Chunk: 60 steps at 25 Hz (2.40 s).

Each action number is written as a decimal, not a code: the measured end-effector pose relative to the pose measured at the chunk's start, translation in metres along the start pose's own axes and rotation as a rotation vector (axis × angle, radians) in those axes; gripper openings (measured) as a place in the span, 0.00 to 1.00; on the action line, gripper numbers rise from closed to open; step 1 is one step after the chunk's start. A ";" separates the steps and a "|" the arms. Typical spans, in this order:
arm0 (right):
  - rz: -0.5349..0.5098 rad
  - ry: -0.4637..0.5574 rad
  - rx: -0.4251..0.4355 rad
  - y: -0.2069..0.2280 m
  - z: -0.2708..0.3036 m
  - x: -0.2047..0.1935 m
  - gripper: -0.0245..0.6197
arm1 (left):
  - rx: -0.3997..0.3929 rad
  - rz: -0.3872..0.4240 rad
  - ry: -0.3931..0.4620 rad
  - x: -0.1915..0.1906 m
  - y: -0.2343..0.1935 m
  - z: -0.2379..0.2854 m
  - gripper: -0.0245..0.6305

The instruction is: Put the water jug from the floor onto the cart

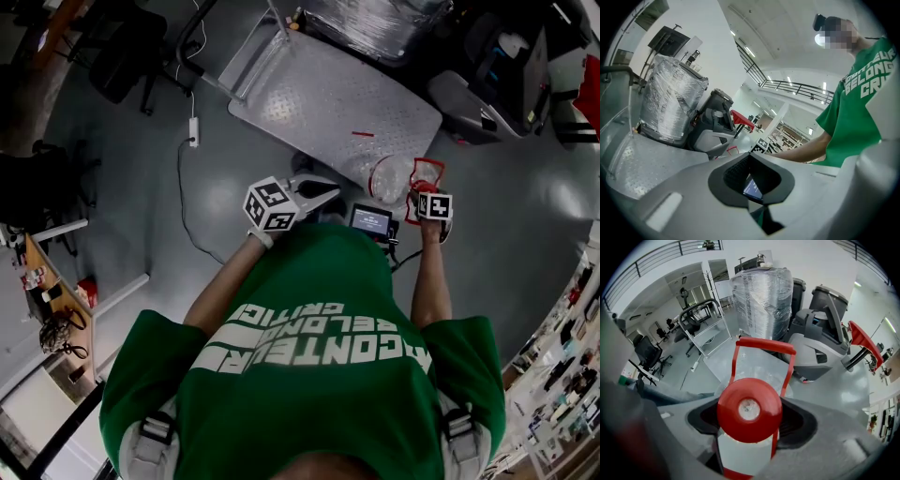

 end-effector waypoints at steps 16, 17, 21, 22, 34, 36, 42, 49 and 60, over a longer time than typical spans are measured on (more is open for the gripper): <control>-0.112 -0.013 0.044 -0.046 0.045 0.079 0.51 | 0.033 -0.029 -0.026 0.021 -0.046 -0.015 0.05; -0.122 -0.014 0.045 -0.047 0.047 0.084 0.51 | 0.031 -0.030 -0.028 0.023 -0.048 -0.014 0.05; -0.149 -0.015 0.050 -0.054 0.058 0.101 0.51 | 0.024 -0.037 -0.040 0.026 -0.060 -0.009 0.05; -0.152 -0.016 0.053 -0.056 0.061 0.105 0.51 | 0.023 -0.039 -0.045 0.027 -0.063 -0.008 0.05; -0.179 -0.032 0.053 -0.067 0.095 0.145 0.51 | -0.026 -0.028 -0.125 0.048 -0.094 0.015 0.05; -0.176 -0.041 0.058 -0.067 0.102 0.149 0.51 | -0.033 -0.026 -0.137 0.052 -0.100 0.018 0.05; -0.194 -0.052 0.061 -0.070 0.119 0.165 0.51 | -0.055 -0.026 -0.162 0.064 -0.113 0.028 0.05; -0.202 -0.056 0.050 -0.075 0.141 0.184 0.51 | -0.088 -0.016 -0.228 0.067 -0.133 0.044 0.05; -0.111 -0.183 0.116 -0.100 0.163 0.183 0.51 | -0.130 -0.026 -0.287 0.063 -0.145 0.049 0.05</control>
Point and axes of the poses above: the fingertips, and each gripper's own axes: z forward along the fingers, y to its right, x out of its top, the point moved 6 cm from there along -z, backward along the fingers, and after that the axes turned 5 degrees about -x, right-handed, at the moved point
